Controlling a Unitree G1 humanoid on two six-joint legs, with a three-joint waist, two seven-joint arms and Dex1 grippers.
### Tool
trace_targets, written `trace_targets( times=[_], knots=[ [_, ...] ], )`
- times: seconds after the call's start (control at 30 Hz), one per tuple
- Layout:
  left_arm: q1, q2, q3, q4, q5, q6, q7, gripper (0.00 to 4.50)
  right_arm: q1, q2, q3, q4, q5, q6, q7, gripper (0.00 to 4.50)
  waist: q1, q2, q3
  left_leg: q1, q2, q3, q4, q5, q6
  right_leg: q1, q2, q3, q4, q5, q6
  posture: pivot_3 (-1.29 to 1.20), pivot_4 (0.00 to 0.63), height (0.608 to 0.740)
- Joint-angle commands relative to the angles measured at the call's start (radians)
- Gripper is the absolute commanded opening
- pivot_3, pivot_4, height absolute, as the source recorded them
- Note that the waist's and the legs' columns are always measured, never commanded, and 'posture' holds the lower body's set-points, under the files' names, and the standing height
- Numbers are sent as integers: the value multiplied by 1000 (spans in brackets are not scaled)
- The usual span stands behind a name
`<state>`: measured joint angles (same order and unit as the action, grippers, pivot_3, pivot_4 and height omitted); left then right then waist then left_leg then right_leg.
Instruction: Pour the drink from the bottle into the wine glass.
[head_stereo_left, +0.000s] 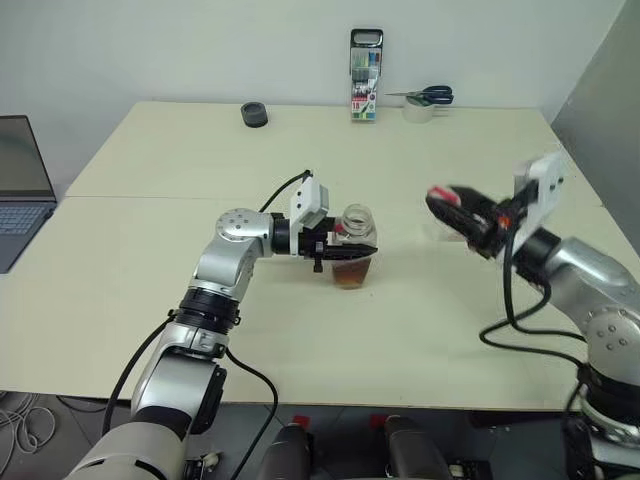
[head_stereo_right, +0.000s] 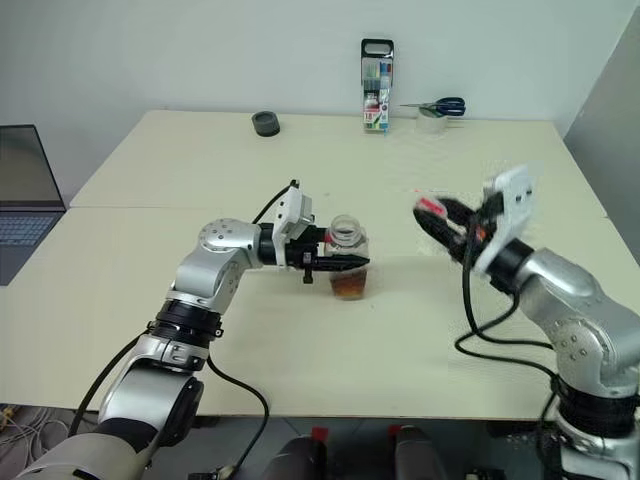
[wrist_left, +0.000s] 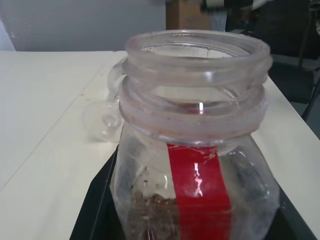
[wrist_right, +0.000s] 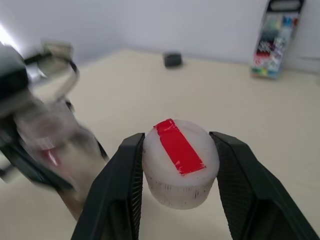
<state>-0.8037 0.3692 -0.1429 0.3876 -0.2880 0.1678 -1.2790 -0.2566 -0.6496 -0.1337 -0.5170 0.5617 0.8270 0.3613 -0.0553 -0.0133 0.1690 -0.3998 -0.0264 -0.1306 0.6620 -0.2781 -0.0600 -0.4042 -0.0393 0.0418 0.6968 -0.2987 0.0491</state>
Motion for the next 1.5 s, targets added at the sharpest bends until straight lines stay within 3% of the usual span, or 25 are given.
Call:
trace_targets(
  times=[0.03,0.1,0.17,0.27,0.33,0.57,0.83,1.23,1.5],
  knots=[
    [-22,20,44,-14,-10,-15,24,1690,67,12,42,17,-128,-68,-58,2712,-3,0,0,0,0,1,0,0,0,0,0,0,0,0,0,0,150,740],
    [-25,29,51,-5,-7,-19,32,1690,96,23,48,14,-137,-57,-55,3391,-9,0,0,1,1,2,0,0,0,-1,1,2,1,0,0,0,150,740],
    [-35,45,69,15,-4,-23,50,1690,135,-39,108,6,-214,-79,-22,4089,-11,0,0,1,2,3,0,0,0,-1,2,2,1,0,0,0,150,740],
    [-55,68,101,57,3,-35,94,1690,152,-76,137,22,-301,-128,-26,4500,-8,0,0,1,2,2,0,0,0,0,2,2,1,0,0,0,150,740],
    [-70,87,135,103,17,-59,158,1690,146,-82,141,38,-349,-178,-31,4500,-8,0,0,1,2,2,0,0,0,0,2,2,1,0,0,0,150,740],
    [-93,149,235,276,103,-131,469,1690,41,25,171,-84,-156,-205,160,4500,-9,0,0,1,2,1,0,0,0,0,2,1,1,0,0,0,150,740],
    [-54,202,345,365,126,-129,756,1690,-262,226,340,67,-181,-148,147,4500,-10,-1,0,1,2,-3,1,2,-4,-1,1,0,1,0,0,0,150,740],
    [4,177,441,379,78,-95,882,1690,-412,332,435,221,-240,-158,208,4500,-2,-3,-1,0,-1,-5,0,2,-4,-2,-3,-1,1,0,0,0,150,740],
    [68,156,439,322,55,-96,870,4286,-414,347,430,222,-257,-151,222,4500,-4,-3,-1,1,-1,-5,0,2,-4,-2,-3,-1,2,0,0,0,150,740]
  ],
)
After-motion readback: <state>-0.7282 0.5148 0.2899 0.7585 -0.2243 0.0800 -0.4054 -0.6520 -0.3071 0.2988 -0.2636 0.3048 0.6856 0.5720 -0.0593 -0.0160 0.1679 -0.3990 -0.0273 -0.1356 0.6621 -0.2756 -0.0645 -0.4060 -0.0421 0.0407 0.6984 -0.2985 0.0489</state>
